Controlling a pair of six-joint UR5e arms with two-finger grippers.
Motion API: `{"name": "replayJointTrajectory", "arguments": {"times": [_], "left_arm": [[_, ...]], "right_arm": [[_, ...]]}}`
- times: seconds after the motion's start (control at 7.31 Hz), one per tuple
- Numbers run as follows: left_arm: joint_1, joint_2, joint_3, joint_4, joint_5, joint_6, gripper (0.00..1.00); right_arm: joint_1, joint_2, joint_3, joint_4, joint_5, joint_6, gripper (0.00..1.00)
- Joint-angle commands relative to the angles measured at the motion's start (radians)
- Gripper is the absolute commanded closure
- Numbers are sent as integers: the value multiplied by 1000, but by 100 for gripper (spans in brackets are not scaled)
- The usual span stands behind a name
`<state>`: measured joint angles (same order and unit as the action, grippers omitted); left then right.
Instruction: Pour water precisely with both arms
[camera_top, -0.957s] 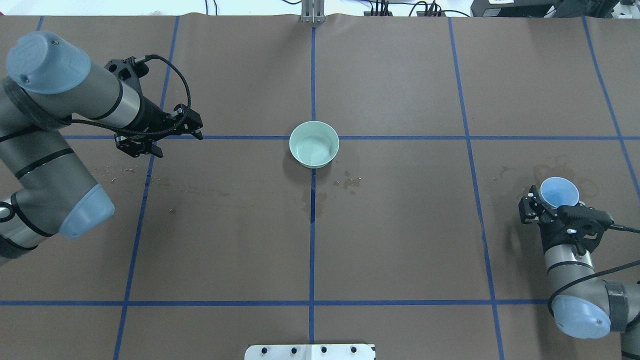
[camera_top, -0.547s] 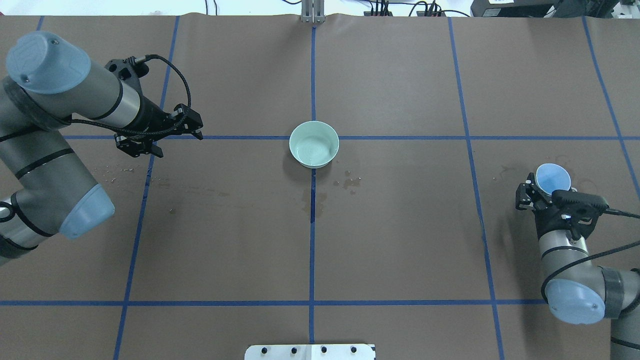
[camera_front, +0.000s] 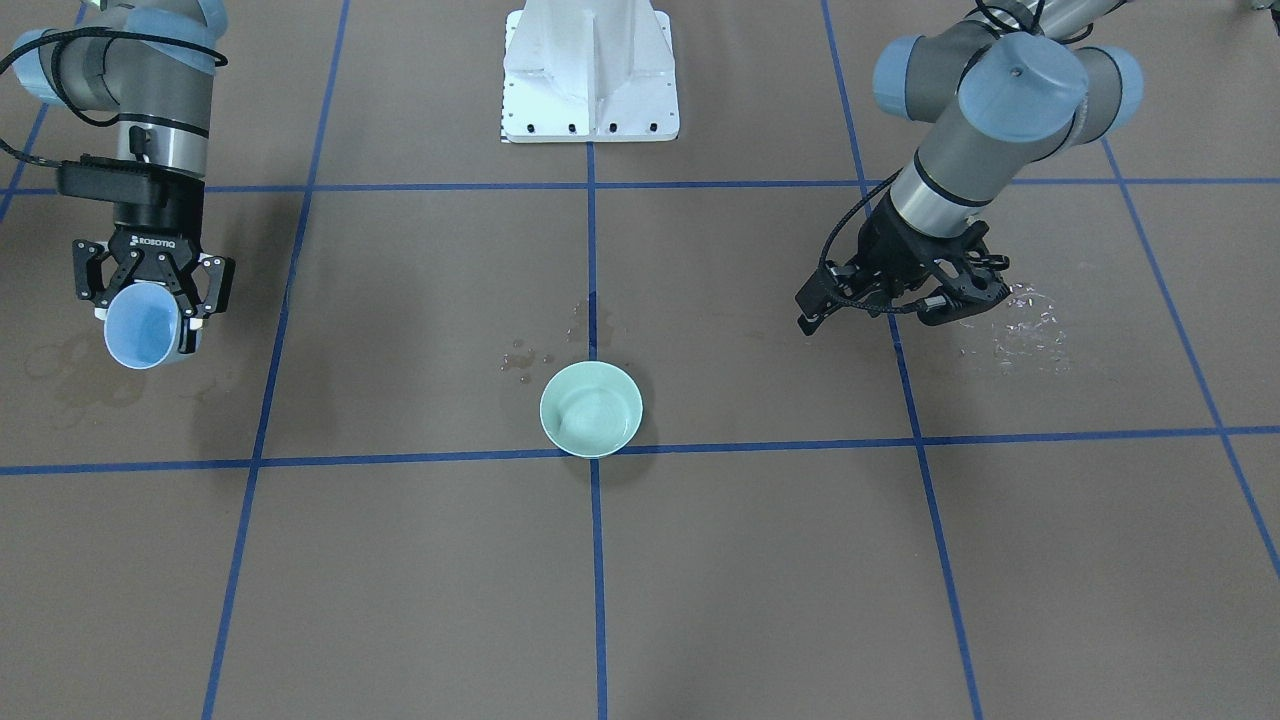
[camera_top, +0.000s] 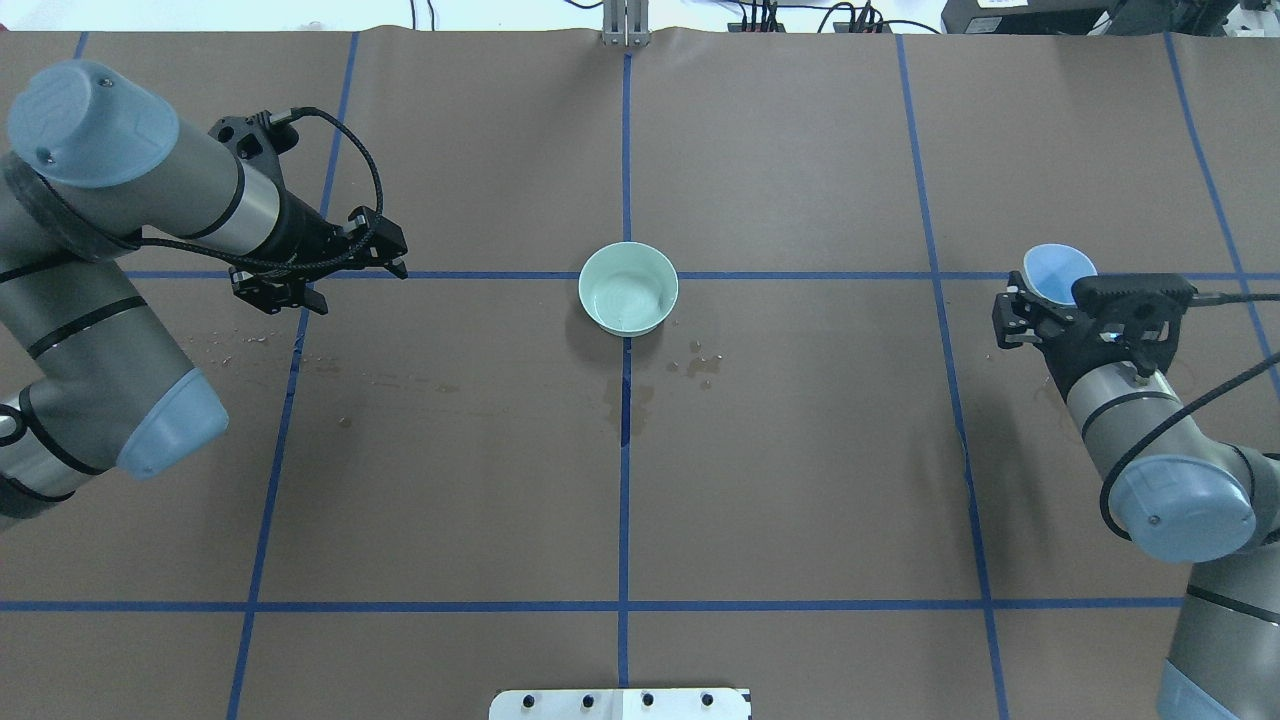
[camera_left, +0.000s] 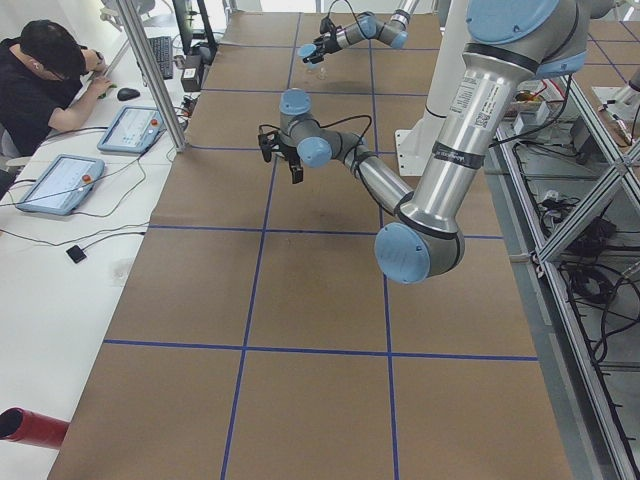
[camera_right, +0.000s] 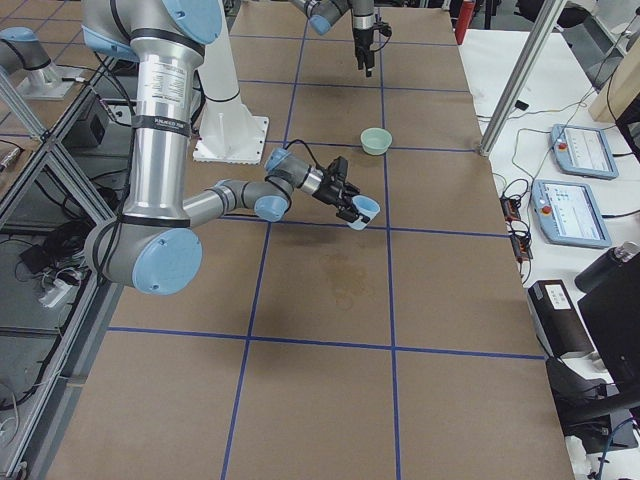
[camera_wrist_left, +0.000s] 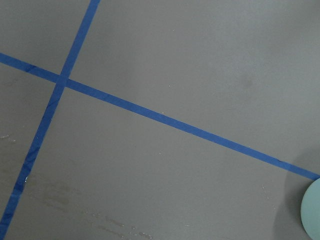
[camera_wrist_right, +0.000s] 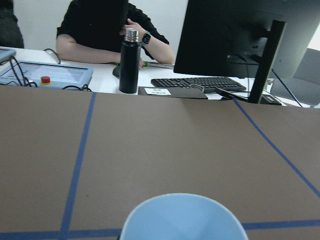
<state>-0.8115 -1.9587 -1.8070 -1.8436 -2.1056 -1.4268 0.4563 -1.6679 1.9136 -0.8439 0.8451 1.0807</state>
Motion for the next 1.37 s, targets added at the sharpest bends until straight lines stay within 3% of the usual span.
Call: {"name": "replayJointTrajectory", "arguments": {"times": [0.0,0.14,0.41,0.68,0.96,1.09,1.23], "left_arm": [[0,1,-5,0,-1,2,0],[-2,1,-5,0,-1,2,0],[-2,0,-3,0,-4,8,0],[-12,10,-6,1,-11,70,0],[-34,102,-43,0,-13,249,0],[-43,160,-78,0,-13,296,0],[-52,179,-81,-2,-14,314,0]], "right_arm": [[16,161,1,61,71,-293,100],[16,266,1,116,124,-324,100],[12,328,2,125,182,-378,100],[12,367,4,117,302,-462,100],[43,364,1,111,556,-481,100],[74,372,2,35,665,-529,100],[77,413,-1,-72,707,-585,100]]}}
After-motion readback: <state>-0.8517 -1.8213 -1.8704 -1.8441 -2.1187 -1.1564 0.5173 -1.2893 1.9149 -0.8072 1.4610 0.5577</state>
